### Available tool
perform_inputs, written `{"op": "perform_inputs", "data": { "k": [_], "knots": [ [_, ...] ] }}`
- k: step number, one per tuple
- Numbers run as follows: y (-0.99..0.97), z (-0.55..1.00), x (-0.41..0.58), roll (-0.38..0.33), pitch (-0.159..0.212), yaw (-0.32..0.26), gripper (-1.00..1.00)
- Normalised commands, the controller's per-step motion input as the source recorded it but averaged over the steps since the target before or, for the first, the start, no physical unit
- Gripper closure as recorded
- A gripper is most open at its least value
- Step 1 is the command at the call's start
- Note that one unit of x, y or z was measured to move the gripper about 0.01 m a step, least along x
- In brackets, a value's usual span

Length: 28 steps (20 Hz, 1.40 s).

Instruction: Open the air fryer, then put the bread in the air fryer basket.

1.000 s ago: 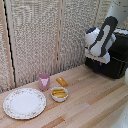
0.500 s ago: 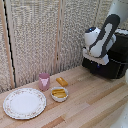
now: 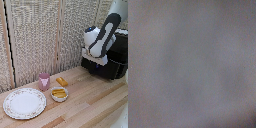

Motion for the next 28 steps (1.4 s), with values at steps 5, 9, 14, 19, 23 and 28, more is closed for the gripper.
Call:
{"op": "perform_inputs", "data": {
  "k": [5, 9, 14, 19, 23, 28],
  "knots": [
    [0.87, -0.14, 0.06, -0.012, -0.007, -0.131, 1.0],
    [0.89, -0.09, 0.066, -0.012, -0.015, -0.112, 1.0],
    [0.79, -0.04, 0.075, -0.031, -0.03, -0.165, 1.0],
    [0.71, -0.12, 0.015, -0.025, -0.019, -0.208, 1.0],
    [0.74, -0.35, 0.0, -0.025, 0.001, -0.201, 1.0],
    [0.76, -0.39, 0.0, -0.032, 0.005, -0.19, 1.0]
  ]
}}
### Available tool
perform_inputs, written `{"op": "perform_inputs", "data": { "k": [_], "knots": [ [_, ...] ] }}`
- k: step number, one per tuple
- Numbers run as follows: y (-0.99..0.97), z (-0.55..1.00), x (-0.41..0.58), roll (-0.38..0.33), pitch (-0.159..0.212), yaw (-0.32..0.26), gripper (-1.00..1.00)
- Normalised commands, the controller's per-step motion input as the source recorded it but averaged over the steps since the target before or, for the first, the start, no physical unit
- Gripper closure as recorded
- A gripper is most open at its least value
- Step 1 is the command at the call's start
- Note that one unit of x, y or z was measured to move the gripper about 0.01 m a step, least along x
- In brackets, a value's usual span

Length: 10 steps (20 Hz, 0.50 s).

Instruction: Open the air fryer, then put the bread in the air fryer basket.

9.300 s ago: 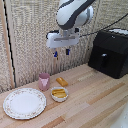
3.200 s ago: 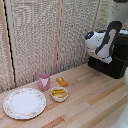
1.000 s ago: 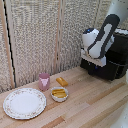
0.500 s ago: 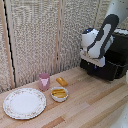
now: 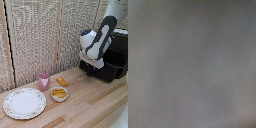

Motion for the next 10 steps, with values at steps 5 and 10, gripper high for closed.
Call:
{"op": "perform_inputs", "data": {
  "k": [5, 10],
  "knots": [
    [0.43, -0.11, 0.035, -0.052, 0.004, -0.073, -1.0],
    [0.19, -0.01, -0.031, -0.033, 0.012, -0.005, -1.0]
  ]
}}
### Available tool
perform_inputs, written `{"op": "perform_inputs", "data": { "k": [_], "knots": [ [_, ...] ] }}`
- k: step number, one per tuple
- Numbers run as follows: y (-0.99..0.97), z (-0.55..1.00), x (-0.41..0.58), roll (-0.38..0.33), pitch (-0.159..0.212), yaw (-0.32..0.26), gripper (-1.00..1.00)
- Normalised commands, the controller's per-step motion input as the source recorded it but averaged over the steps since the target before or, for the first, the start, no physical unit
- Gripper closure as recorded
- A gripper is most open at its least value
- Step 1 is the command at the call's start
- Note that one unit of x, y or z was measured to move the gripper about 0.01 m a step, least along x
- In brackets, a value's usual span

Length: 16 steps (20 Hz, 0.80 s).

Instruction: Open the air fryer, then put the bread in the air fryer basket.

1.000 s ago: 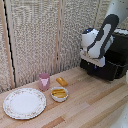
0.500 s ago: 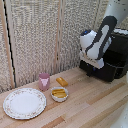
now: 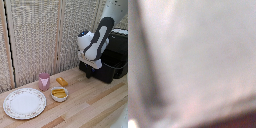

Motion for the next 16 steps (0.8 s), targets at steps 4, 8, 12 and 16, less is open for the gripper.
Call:
{"op": "perform_inputs", "data": {
  "k": [4, 8, 12, 16],
  "knots": [
    [0.14, 0.35, 0.0, 0.055, -0.011, 0.002, -1.0],
    [0.26, 0.72, 0.0, 0.12, -0.036, 0.081, -1.0],
    [0.35, 0.75, 0.073, 0.117, -0.003, 0.104, -1.0],
    [0.36, 0.68, 0.167, 0.115, 0.005, 0.106, -1.0]
  ]
}}
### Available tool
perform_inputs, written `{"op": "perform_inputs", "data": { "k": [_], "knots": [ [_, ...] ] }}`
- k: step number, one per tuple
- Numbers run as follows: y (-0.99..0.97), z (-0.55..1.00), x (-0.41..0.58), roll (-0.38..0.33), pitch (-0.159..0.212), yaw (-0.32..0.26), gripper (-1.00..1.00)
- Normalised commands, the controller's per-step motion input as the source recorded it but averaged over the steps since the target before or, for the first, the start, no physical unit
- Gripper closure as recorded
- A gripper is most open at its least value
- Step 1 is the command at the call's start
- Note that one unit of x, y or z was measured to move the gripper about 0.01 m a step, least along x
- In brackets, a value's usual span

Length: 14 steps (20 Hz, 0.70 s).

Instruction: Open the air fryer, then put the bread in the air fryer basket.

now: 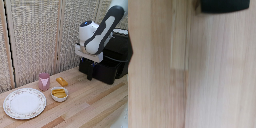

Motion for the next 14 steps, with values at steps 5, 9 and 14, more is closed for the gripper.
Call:
{"op": "perform_inputs", "data": {
  "k": [5, 9, 14],
  "knots": [
    [0.39, 0.56, 0.289, 0.164, 0.09, 0.142, -1.0],
    [0.38, 0.41, 0.412, 0.155, 0.149, 0.177, -1.0],
    [0.37, 0.31, 0.504, 0.062, 0.116, 0.091, -1.0]
  ]
}}
